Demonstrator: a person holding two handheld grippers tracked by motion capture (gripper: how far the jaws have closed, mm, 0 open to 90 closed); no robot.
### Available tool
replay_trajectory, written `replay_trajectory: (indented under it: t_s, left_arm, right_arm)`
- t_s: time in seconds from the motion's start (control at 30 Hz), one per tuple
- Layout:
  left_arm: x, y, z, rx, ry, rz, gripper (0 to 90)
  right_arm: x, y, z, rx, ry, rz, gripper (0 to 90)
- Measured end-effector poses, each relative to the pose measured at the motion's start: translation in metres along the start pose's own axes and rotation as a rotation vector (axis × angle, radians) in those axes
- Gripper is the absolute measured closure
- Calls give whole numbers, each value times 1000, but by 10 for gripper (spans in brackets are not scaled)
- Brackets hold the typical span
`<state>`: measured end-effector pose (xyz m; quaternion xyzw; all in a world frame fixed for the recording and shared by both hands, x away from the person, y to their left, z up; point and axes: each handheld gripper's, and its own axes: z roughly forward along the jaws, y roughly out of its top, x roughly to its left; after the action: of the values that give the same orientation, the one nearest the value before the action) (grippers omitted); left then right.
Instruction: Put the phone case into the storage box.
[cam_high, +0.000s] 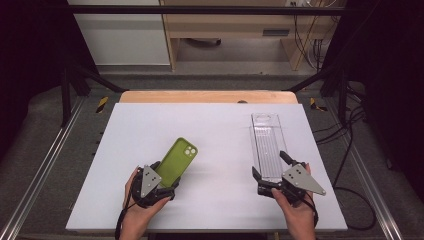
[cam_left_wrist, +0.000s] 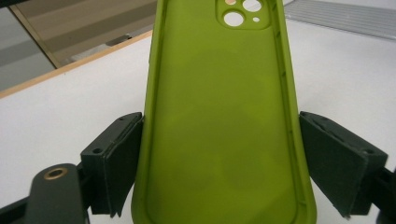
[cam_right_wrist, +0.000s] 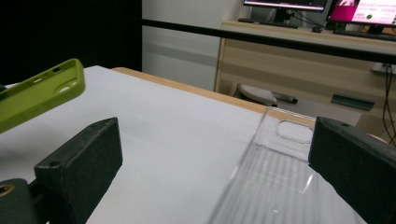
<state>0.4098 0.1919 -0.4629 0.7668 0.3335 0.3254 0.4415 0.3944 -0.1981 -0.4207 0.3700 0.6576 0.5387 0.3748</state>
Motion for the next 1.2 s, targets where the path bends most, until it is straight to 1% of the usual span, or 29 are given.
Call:
replay_trajectory:
  t_s: [0.03,0.07,0.1,0.13,0.2,0.27,0.3,0.33,0.37,0.4,0.47,0.57,0.67,0.73,0.77,0.87,0.9,0.93,1.0,1.03,1.07,1.13,1.2]
  left_arm:
    - [-1,0,0,-1,-3,5,162]
    - [-1,1,0,-10,0,20,162]
    - [-2,1,0,-3,-2,15,162]
    - [-3,1,0,-4,1,23,162]
    - [-3,2,-3,-2,9,35,162]
    - [-4,3,-4,-14,11,32,162]
    - [-4,4,-5,-15,14,35,162]
    - [-5,5,-5,-18,20,42,162]
    - [-5,5,-5,-18,20,42,162]
    - [-6,5,-5,-17,22,47,162]
    - [-7,5,-6,-19,27,60,162]
    - [-9,6,-7,-23,30,66,162]
    - [-10,6,-6,-24,35,78,162]
    - [-12,6,-6,-24,38,88,163]
    - [-12,6,-6,-24,38,88,162]
    - [-14,6,-6,-21,46,96,162]
    - [-15,6,-6,-20,50,100,162]
    - [-16,6,-6,-22,53,106,162]
    - [-17,7,-6,-25,57,113,162]
    - [-18,7,-6,-26,57,114,162]
    - [-19,8,-7,-26,58,120,162]
    - [-20,8,-7,-29,57,121,162]
    - [-24,9,-6,-32,56,141,162]
  right_arm:
    - [3,1,1,5,5,2,32]
    - [10,2,4,15,15,5,32]
    - [15,4,6,21,22,0,32]
    - [19,6,8,25,27,-10,32]
    - [29,9,16,43,51,-20,32]
    - [37,12,24,53,80,-18,32]
    - [41,14,28,62,89,-22,33]
    - [50,16,35,76,107,-29,35]
    - [52,17,38,83,117,-30,35]
    - [52,17,38,83,117,-30,35]
    - [59,18,46,105,136,-34,38]
    - [66,22,56,114,153,-40,45]
    - [72,29,67,103,169,-38,51]
    - [76,36,77,89,165,-41,59]
    - [76,36,77,89,165,-41,59]
    - [80,40,84,69,186,-18,62]
    - [82,40,85,65,193,-9,63]
    - [85,37,86,51,202,9,66]
    - [86,35,87,55,207,17,69]
    - [87,33,87,71,217,14,63]
    - [86,29,87,81,214,16,68]
    - [86,28,87,82,210,26,71]
    - [87,23,88,100,215,40,77]
